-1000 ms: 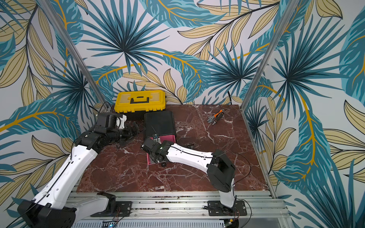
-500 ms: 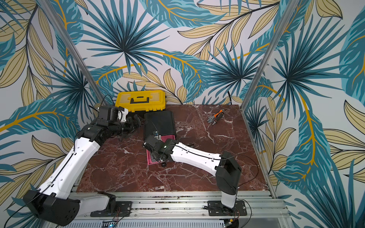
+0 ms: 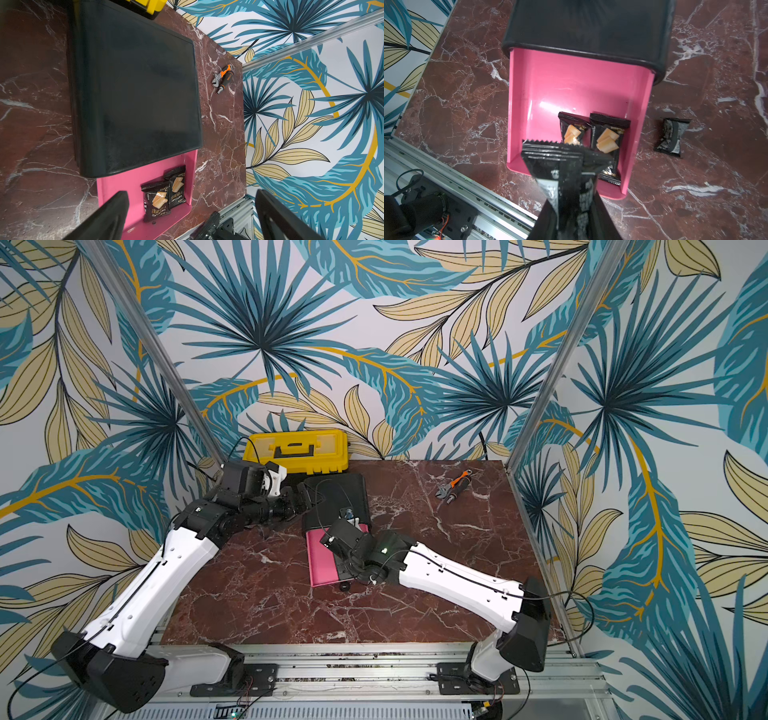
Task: Take the cookies out of the drawer
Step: Place the cookie at the center of the board.
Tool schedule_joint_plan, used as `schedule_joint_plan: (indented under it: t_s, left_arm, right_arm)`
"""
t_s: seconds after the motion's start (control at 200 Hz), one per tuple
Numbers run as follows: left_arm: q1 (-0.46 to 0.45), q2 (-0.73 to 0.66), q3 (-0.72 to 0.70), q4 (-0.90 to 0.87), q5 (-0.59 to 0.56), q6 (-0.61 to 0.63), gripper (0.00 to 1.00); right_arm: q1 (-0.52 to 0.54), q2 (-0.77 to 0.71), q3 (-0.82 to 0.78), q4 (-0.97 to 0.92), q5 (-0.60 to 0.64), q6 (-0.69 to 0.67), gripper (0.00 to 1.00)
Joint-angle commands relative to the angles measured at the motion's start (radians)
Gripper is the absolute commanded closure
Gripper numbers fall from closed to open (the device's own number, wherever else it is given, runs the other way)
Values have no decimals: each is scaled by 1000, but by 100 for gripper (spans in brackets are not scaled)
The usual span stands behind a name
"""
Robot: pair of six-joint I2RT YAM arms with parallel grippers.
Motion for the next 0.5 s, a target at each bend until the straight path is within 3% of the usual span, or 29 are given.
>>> schedule_joint_plan:
  t_s: [0.0,0.291,0.496]
  left_arm:
    - [-12,-8,52,20,-12,2,0]
    - [-79,14,61,70,11,-26,0]
    - [-145,65,80,104,-3,-50,0]
  right_arm:
    - [-6,-55,-35,-61,43,-22,93]
    - [-87,-153,-97,-115,78,-46,93]
    - [-290,-199,-179,-105,-10,-125,93]
